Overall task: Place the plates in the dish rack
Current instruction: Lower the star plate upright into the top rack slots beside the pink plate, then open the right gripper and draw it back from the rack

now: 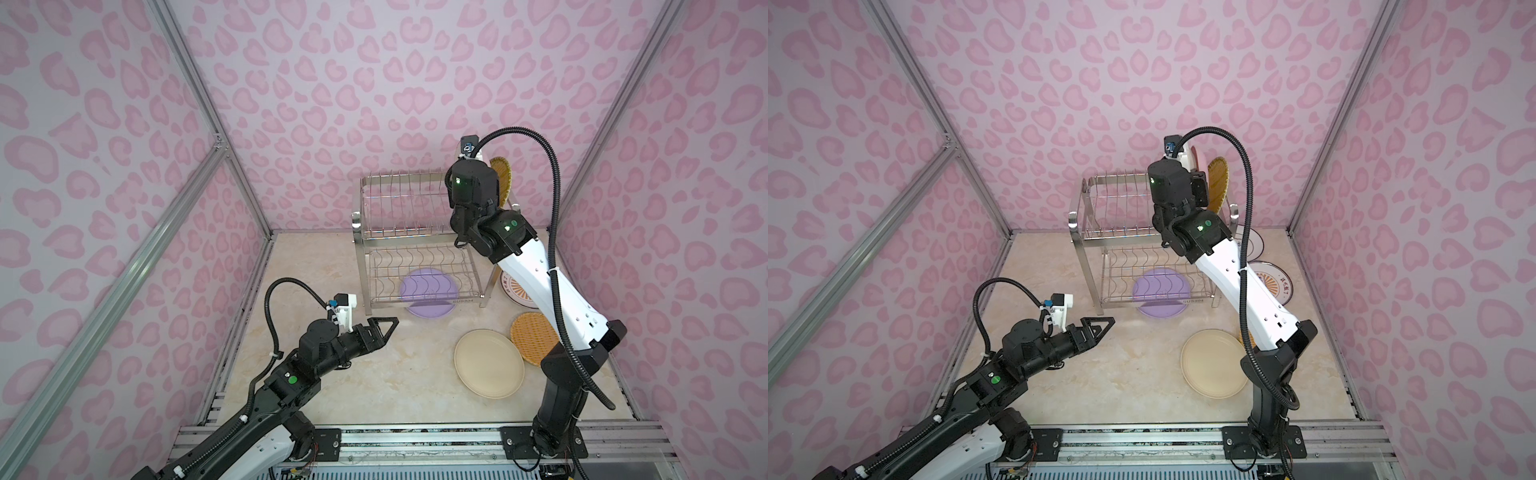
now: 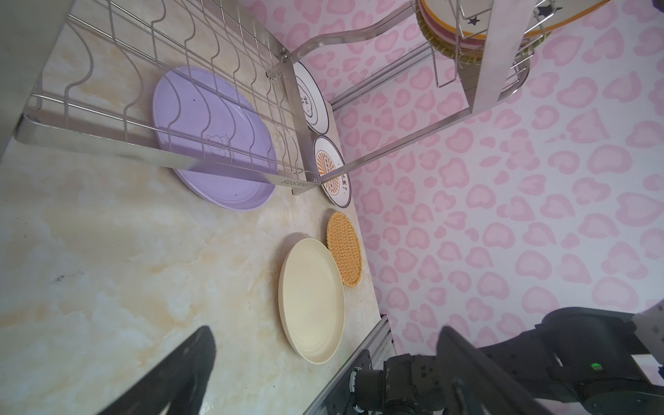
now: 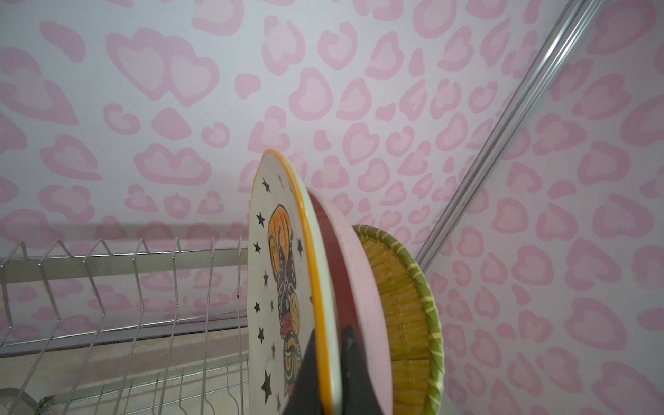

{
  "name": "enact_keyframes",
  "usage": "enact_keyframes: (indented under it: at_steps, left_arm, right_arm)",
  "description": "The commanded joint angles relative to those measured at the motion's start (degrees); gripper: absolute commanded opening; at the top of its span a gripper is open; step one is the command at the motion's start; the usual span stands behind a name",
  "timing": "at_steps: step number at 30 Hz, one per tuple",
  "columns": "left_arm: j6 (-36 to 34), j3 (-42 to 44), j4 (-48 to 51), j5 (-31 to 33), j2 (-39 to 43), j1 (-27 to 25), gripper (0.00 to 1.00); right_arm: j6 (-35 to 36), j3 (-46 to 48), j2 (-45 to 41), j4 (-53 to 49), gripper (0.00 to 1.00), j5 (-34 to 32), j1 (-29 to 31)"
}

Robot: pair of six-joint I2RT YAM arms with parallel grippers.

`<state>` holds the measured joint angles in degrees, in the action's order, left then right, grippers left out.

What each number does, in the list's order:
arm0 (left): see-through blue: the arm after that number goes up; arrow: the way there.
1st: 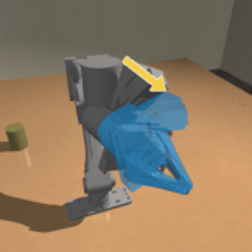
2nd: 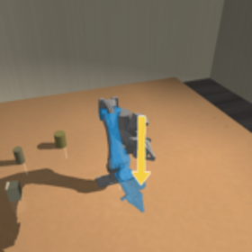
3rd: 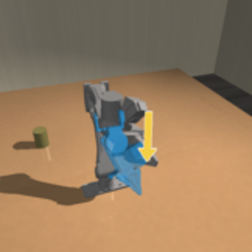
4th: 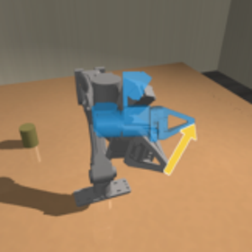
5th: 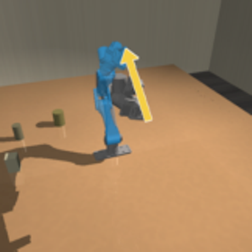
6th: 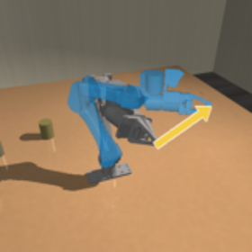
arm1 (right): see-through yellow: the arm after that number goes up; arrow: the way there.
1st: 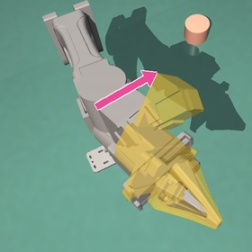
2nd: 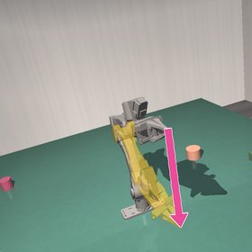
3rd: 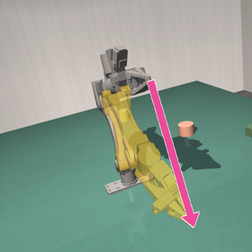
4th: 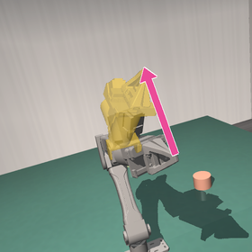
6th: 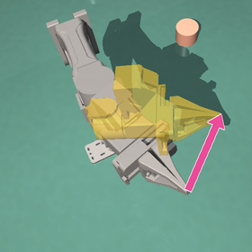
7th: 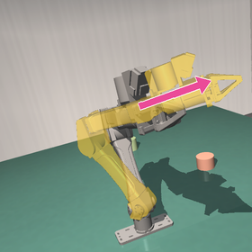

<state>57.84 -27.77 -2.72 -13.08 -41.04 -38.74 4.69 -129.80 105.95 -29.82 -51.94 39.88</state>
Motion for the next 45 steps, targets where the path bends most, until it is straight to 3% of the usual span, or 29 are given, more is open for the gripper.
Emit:
enact_keyframes:
  at_steps: [1, 9, 19, 27, 34, 45]
  left_arm:
    - [-0.7, -0.2, -1.1, 0.4, -0.1, 0.0, 0.98]
    - [-0.7, -0.2, -1.1, 0.4, -0.3, 0.0, 0.98]
    - [-0.5, 0.0, -2.0, 0.3, -1.2, 0.0, 0.98]
    - [-0.5, -0.1, -1.9, 0.2, -1.0, 0.0, 0.98]
    - [-0.4, 0.0, -3.1, -0.6, -2.0, 0.0, 0.98]
    - [-0.5, -0.3, -4.1, -2.2, -3.8, 0.0, 0.98]
  right_arm:
    - [-2.8, 2.0, -0.5, -0.2, 0.0, 0.4, 0.5]
    - [-4.7, 6.6, -3.1, 0.7, 0.0, 1.4, 0.9]
    - [-1.7, 4.0, -4.1, 1.6, 0.17, 1.8, 2.0]
    - [-1.0, 3.1, -4.4, 1.6, 0.41, 1.8, 1.9]
    - [0.8, 0.1, -6.2, 1.4, 0.82, 3.7, 4.4]
    - [-3.3, -1.4, -11.0, -3.7, 0.92, 13.7, 4.4]
